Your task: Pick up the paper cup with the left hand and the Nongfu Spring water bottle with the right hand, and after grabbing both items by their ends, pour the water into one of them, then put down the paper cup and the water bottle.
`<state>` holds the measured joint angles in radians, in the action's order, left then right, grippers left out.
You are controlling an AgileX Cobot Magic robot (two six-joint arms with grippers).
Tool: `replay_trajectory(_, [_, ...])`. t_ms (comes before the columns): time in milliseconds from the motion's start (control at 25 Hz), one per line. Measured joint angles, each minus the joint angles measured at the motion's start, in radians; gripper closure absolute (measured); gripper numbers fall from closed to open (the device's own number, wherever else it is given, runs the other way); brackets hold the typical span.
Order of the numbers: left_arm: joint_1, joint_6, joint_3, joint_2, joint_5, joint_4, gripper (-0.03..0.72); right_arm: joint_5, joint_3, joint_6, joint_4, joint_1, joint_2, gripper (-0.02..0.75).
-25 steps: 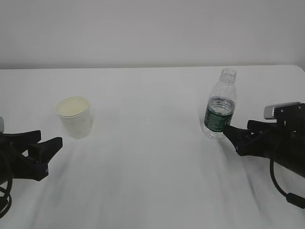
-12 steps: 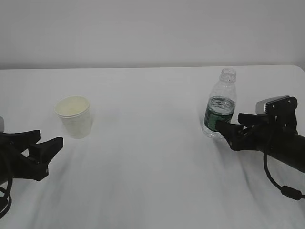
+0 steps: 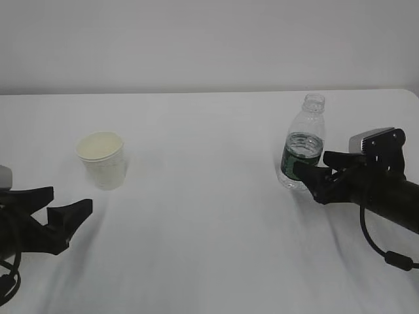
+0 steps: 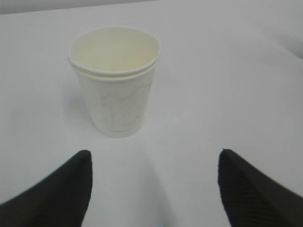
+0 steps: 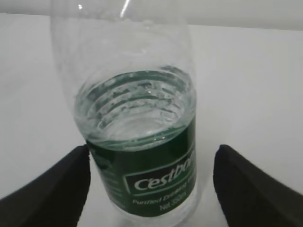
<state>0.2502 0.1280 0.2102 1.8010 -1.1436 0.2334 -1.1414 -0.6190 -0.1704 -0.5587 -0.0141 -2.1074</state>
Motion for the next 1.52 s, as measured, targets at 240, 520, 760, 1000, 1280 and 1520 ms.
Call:
replay_trajectory(240, [0.000,0.000,0.000,0.009,0.000,-0.002,0.073,0.000,-0.010,0.000,-0.012,0.000,0.000,0.122])
replay_trajectory(520, [0.000,0.000,0.000,0.009,0.000,-0.002,0.081,-0.004,-0.048,-0.025,-0.032,0.000,-0.030,0.122])
replay_trajectory(760, [0.000,0.000,0.000,0.009,0.000,-0.003,0.092,-0.004,-0.081,-0.045,-0.066,0.000,-0.078,0.122])
replay_trajectory(1000, [0.000,0.000,0.000,0.009,0.000,-0.003,0.095,-0.004,-0.127,-0.076,-0.074,0.000,-0.098,0.122])
replay_trajectory(1280, [0.000,0.000,0.000,0.009,0.000,-0.003,0.095,-0.004,-0.181,-0.104,-0.090,0.000,-0.110,0.122])
replay_trajectory(1520, [0.000,0.000,0.000,0.009,0.000,-0.003,0.097,-0.004,-0.219,-0.112,-0.095,0.020,-0.110,0.124])
